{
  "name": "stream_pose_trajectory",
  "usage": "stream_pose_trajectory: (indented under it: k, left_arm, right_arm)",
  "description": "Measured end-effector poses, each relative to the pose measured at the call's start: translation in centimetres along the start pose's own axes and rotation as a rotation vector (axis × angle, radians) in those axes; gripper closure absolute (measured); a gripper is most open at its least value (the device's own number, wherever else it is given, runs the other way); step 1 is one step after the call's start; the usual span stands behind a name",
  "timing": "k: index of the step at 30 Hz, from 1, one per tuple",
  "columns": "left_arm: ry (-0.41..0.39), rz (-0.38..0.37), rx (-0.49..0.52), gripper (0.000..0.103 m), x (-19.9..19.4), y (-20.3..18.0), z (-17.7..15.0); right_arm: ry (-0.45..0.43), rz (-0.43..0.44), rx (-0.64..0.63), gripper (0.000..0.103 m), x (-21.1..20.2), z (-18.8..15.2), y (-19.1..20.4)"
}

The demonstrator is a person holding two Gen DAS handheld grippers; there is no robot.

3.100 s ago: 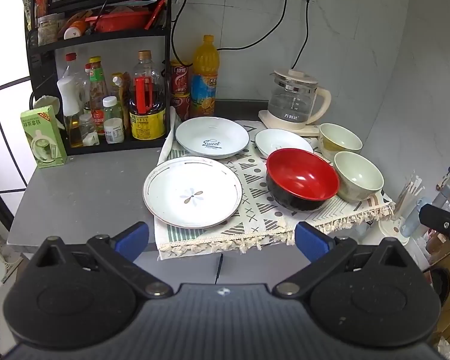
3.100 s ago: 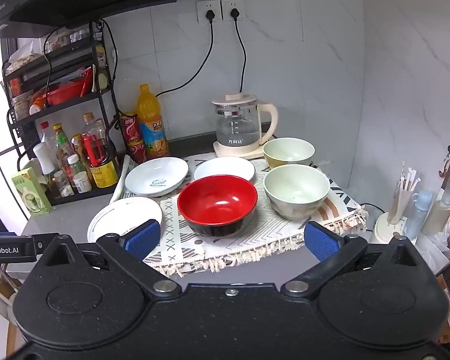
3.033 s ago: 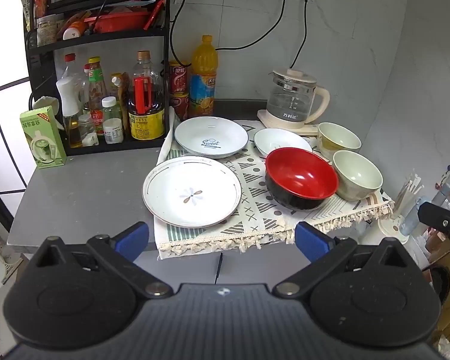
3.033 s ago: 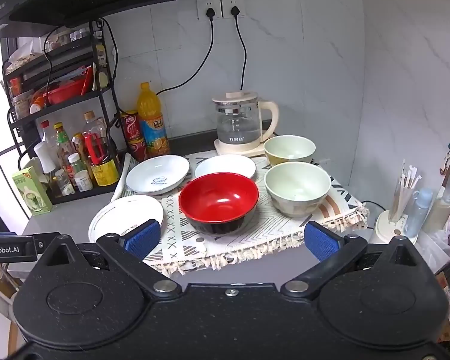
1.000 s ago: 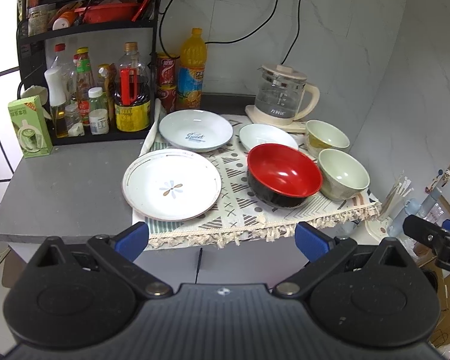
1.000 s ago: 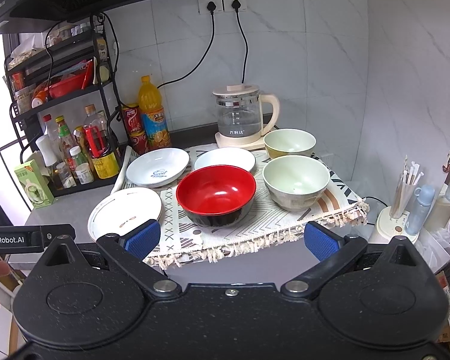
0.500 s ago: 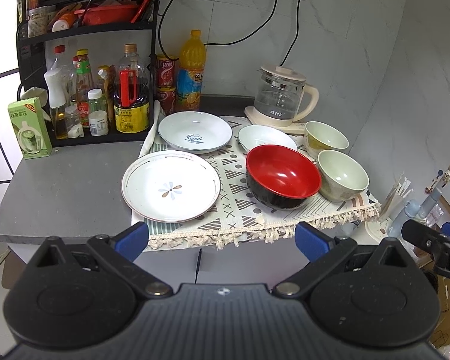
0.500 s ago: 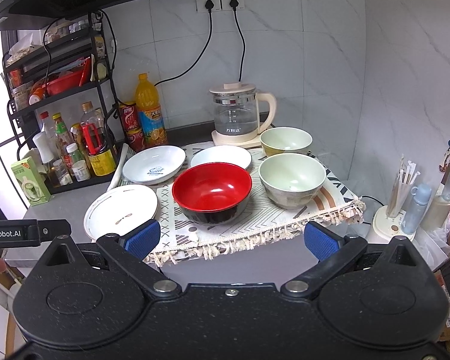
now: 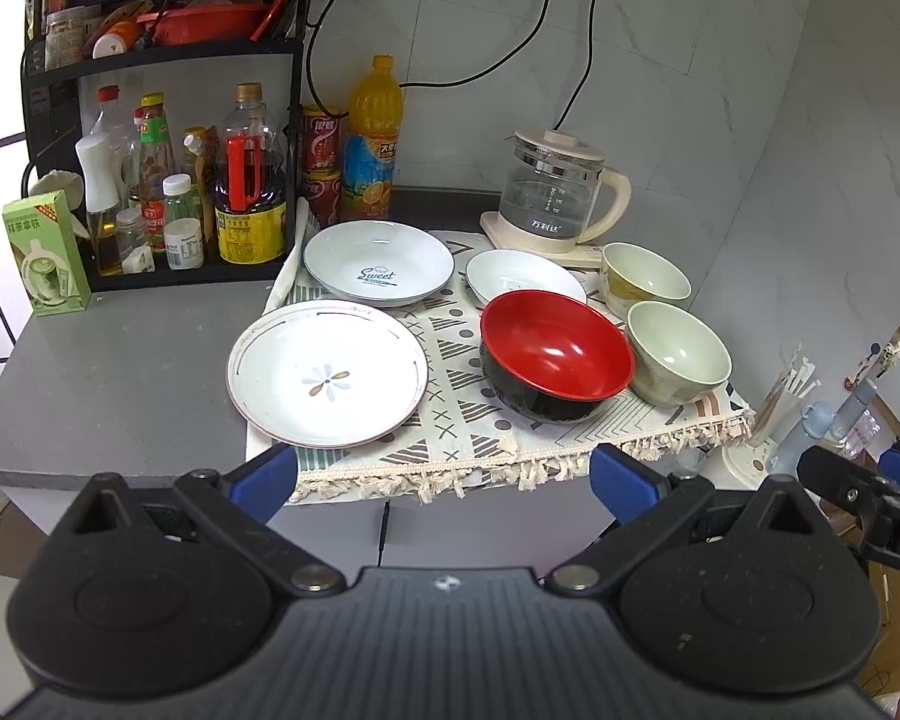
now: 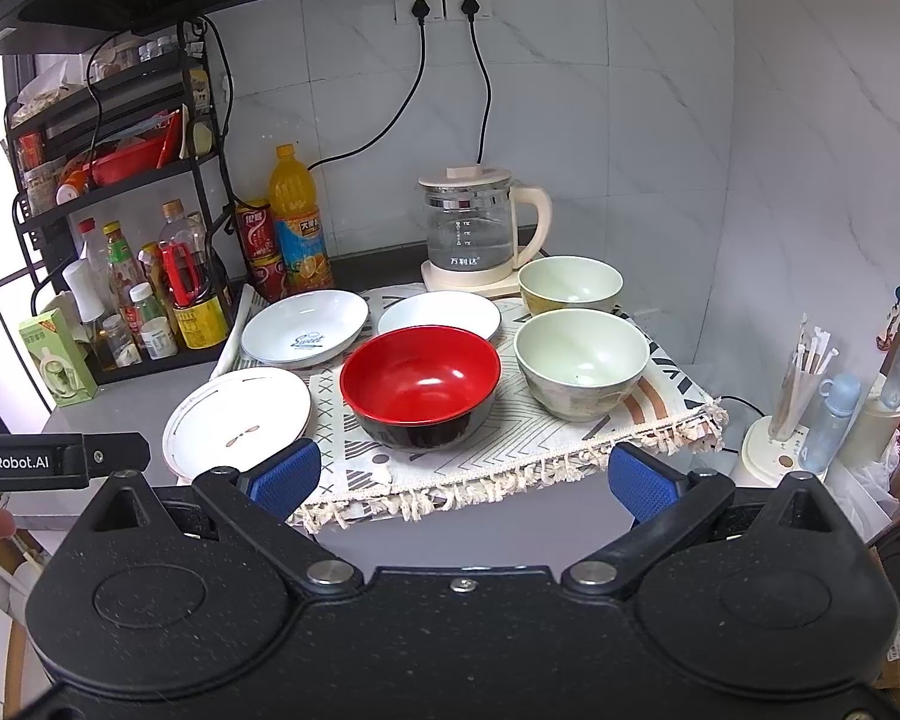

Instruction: Organize plates and bowls

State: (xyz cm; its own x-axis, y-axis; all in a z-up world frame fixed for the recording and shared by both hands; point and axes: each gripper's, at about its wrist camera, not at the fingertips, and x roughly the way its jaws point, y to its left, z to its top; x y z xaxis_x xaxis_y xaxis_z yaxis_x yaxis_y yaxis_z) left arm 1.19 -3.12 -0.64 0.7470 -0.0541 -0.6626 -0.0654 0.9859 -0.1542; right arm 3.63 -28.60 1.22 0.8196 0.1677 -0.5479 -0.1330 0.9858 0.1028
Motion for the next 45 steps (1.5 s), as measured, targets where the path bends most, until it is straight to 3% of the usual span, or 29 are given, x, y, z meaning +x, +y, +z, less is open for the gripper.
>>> stream_pose_trajectory:
  k: [11,26,45]
  left_arm:
    - [0.019,-0.014,0.031,0.001,2.5,-1.2,0.9]
    - [0.085,-0.056,0.065,0.001,9.9,-4.4,4.8]
    - [0.129,-0.194,0.209,0.001,19.9,-11.1,11.6]
  right_arm:
    - [0.016,-0.009,0.014,0.000,1.4,0.2,-0.9]
    - [0.067,-0.078,0.087,0.000,6.4,1.6,-4.4]
    - [0.101,-0.200,0.165,0.000,13.9,5.9,-8.8]
